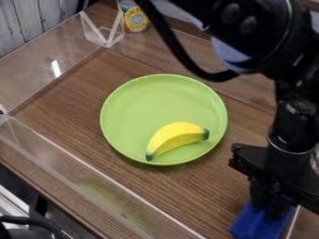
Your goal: Put the blue object in the green plate
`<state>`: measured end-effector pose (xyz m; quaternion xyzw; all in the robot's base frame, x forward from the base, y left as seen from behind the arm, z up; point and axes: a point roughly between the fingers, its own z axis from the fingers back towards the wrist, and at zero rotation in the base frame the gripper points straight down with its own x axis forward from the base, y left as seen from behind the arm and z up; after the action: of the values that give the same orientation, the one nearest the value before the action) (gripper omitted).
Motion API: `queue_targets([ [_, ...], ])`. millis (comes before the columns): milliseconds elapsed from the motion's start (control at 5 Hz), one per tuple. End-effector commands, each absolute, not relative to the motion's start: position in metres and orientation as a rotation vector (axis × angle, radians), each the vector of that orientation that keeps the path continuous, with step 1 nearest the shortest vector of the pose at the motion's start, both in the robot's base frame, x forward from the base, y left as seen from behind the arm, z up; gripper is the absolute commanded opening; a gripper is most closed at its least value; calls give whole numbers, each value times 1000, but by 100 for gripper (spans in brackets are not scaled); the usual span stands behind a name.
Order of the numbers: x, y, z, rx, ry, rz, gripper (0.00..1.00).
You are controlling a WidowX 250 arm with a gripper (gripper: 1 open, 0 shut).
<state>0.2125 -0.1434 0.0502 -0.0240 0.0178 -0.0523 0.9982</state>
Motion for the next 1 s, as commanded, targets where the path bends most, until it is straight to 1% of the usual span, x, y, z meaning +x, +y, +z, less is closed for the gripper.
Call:
queue_targets([
  [0,223,-143,78,-68,-23,-92,0],
  [200,228,-137,98,-58,-29,-75,0],
  [400,240,-122,134,-38,-68,-55,0],
  [600,249,-104,167,-11,-118,-37,0],
  [800,244,-106,161,-15,-131,-50,100],
])
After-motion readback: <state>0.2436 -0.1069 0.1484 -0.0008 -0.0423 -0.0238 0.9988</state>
